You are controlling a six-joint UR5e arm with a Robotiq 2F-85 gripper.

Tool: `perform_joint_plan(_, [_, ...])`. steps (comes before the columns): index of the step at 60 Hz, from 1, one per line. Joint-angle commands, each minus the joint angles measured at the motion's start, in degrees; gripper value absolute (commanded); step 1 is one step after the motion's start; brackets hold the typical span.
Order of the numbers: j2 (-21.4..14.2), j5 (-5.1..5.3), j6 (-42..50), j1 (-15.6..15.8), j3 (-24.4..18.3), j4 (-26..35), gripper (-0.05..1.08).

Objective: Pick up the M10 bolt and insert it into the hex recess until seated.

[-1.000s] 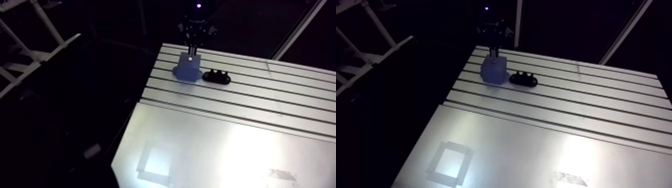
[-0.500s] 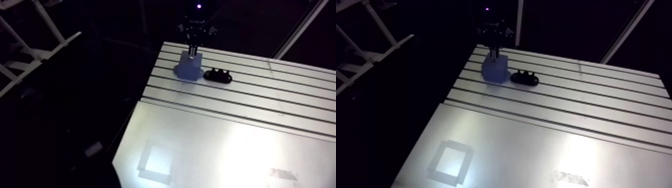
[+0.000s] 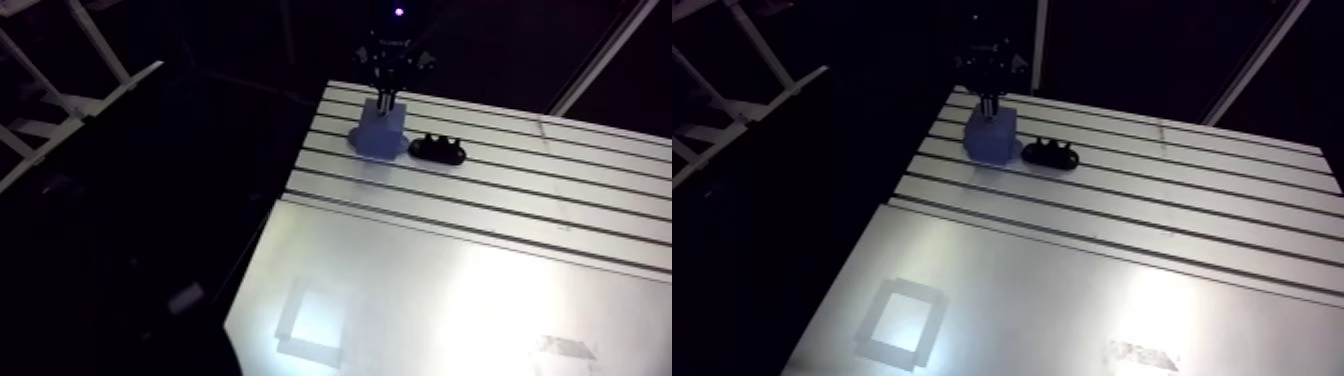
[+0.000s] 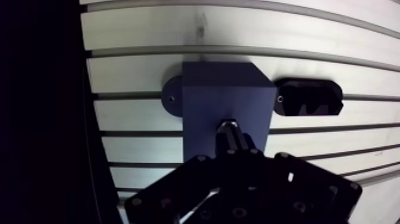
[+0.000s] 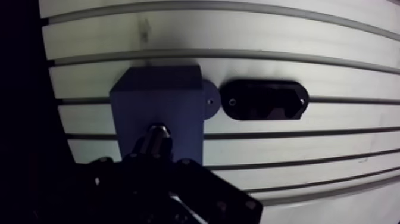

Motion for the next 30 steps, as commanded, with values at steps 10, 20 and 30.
perform_joint_plan(10, [0.39, -0.02, -0.12, 0.06, -0.14, -0.01, 1.08])
perform_joint_plan(20, [0.39, -0.02, -0.12, 0.06, -0.14, -0.01, 1.08])
perform_joint_plan(30, [0.39, -0.09, -0.12, 0.06, -0.14, -0.01, 1.07])
